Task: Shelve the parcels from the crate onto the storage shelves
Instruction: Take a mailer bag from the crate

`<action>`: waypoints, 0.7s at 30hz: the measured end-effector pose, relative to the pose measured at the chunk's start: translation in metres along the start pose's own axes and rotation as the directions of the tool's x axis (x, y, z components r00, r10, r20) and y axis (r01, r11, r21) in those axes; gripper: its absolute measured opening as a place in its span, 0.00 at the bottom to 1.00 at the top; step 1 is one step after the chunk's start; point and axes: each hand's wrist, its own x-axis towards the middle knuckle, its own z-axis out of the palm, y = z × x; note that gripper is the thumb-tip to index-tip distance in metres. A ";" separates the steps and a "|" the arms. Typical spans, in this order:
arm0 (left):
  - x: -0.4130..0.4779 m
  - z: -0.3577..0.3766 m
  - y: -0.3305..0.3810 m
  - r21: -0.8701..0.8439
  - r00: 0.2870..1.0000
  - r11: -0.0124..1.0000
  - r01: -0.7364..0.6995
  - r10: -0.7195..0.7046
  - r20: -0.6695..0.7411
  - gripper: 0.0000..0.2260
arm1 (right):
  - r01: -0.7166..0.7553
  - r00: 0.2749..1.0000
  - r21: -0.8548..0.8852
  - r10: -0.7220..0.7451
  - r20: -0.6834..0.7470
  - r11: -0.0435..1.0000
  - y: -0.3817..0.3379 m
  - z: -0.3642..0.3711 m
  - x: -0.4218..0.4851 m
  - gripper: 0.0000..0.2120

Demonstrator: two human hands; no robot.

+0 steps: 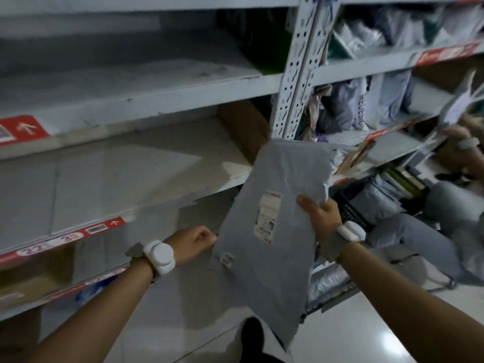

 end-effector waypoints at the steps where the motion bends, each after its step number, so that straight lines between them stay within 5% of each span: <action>1: -0.010 -0.009 -0.002 -0.041 0.998 0.999 0.004 -0.006 -0.059 0.19 | 0.033 0.998 0.002 -0.033 0.048 0.999 -0.018 0.006 -0.011 0.15; 6: -0.056 -0.064 -0.011 -0.262 0.955 0.962 -0.078 -0.003 -0.295 0.41 | 0.255 0.936 0.074 -0.265 0.230 0.964 -0.116 0.039 -0.066 0.05; 9: -0.093 -0.108 -0.005 -0.388 0.895 0.894 -0.224 0.031 -0.445 0.45 | 0.369 0.859 0.130 -0.391 0.331 0.920 -0.174 0.060 -0.101 0.05; 16: -0.183 -0.154 0.021 -0.667 0.782 0.489 -0.562 0.051 -0.621 0.36 | 0.548 0.696 0.262 -0.607 0.383 0.794 -0.259 0.096 -0.161 0.07; 19: -0.219 -0.174 0.046 -0.556 0.626 0.437 -0.707 0.020 -0.780 0.11 | 0.598 0.648 0.308 -0.672 0.357 0.740 -0.286 0.109 -0.177 0.08; 21: -0.243 -0.192 0.060 -0.447 0.502 0.459 -0.768 -0.001 -0.865 0.07 | 0.611 0.620 0.367 -0.712 0.329 0.702 -0.302 0.118 -0.188 0.10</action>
